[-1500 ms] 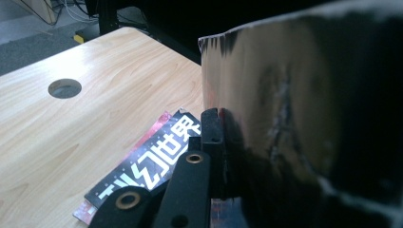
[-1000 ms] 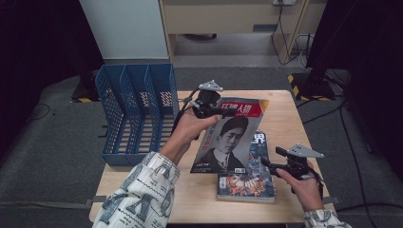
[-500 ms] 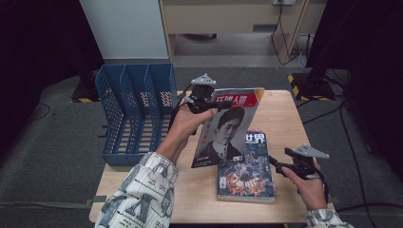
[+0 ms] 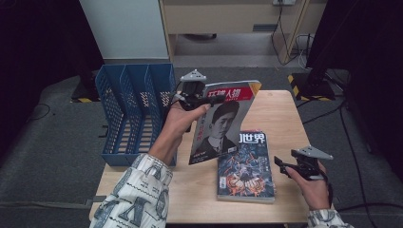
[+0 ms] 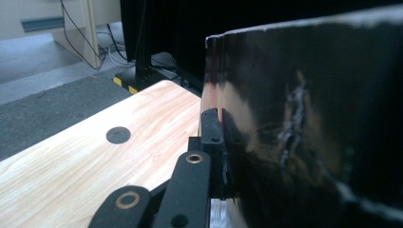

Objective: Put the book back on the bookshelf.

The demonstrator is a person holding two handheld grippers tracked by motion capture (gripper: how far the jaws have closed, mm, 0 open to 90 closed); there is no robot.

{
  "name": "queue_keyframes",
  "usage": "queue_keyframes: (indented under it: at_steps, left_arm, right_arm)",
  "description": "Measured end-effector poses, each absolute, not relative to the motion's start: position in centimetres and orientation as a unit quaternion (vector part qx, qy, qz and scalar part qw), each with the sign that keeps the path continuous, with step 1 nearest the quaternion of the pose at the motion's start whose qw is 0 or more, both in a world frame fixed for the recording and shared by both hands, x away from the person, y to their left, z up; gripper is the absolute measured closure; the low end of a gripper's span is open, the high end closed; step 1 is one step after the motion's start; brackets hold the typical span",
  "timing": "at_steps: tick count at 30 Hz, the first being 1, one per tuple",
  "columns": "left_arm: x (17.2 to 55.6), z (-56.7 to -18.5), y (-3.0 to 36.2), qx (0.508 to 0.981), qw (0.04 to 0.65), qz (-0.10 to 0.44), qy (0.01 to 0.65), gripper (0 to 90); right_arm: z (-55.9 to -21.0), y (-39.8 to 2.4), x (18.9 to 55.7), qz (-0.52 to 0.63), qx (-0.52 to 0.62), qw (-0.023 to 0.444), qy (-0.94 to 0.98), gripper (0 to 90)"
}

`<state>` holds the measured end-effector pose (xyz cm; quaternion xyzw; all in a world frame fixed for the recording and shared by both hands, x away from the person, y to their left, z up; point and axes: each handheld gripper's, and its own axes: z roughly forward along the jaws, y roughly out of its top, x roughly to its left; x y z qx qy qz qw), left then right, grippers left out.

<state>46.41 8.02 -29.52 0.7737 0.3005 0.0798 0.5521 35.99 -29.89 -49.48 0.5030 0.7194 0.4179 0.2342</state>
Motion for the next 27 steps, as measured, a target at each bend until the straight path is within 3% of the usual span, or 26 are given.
queue_keyframes:
  at_steps: [8,27]
  left_arm:
    - [46.0,-29.0,8.7,0.77,0.553,0.09,0.306,86.1]
    - [45.2,-28.7,10.7,0.755,0.566,0.095,0.316,86.0]
  right_arm:
    - [-50.8,-30.4,36.3,0.375,0.518,0.245,0.729,31.7]
    - [-52.6,-30.7,37.2,0.337,0.535,0.233,0.739,28.7]
